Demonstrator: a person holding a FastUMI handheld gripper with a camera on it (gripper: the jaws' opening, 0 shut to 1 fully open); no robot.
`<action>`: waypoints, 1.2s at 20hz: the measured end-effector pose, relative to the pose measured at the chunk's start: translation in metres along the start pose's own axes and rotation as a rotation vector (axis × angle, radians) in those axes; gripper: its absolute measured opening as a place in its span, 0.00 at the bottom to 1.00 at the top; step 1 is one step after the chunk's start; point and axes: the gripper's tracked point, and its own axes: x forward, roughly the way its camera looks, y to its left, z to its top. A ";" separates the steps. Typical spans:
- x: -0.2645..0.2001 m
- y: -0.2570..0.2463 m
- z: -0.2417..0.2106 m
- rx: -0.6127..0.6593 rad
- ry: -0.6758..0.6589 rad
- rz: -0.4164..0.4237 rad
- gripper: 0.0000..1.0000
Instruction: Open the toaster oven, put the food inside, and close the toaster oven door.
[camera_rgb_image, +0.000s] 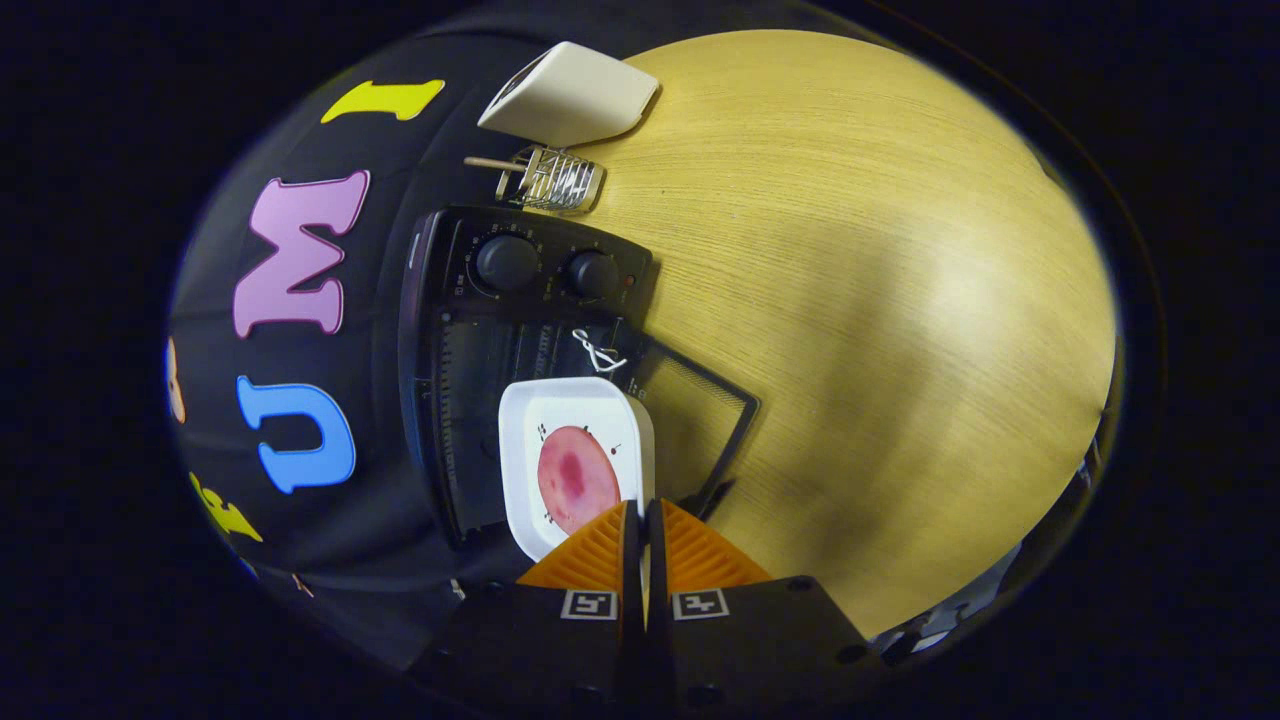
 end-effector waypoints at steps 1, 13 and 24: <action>0.008 0.005 -0.002 0.017 -0.026 -0.008 0.06; 0.088 0.055 -0.014 0.277 -0.254 -0.049 0.06; 0.101 0.075 -0.015 0.267 -0.248 -0.016 0.25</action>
